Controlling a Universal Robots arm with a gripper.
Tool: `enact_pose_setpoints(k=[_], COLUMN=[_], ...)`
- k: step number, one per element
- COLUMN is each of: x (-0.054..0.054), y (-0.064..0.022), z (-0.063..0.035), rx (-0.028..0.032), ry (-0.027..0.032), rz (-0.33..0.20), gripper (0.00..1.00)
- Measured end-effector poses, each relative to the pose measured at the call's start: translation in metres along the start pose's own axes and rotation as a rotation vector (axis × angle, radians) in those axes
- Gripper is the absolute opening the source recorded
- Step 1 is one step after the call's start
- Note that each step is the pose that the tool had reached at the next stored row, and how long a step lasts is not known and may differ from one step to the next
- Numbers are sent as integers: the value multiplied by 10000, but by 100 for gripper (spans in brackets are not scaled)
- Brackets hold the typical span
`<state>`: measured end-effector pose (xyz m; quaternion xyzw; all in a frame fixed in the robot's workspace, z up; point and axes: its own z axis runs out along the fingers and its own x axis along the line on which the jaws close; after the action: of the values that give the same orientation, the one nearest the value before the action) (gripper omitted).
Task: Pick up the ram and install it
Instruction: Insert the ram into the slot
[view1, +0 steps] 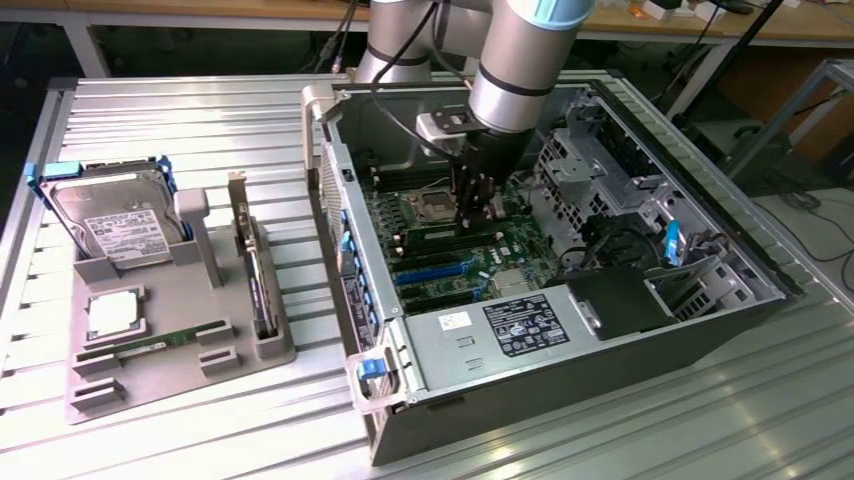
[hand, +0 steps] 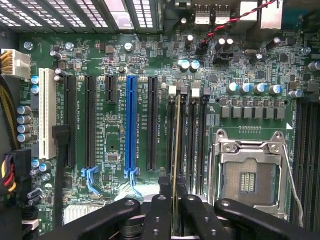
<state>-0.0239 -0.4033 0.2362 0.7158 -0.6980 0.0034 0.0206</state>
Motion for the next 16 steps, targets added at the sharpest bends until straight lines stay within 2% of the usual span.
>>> enact_pose_setpoints(k=[2, 12, 16], x=[0, -25, -26], y=[0, -1, -1], z=[1, 40, 47], rx=[-26, -18, -15], ry=[45, 55, 28], rz=[1, -24, -29], gripper=[14, 14, 14])
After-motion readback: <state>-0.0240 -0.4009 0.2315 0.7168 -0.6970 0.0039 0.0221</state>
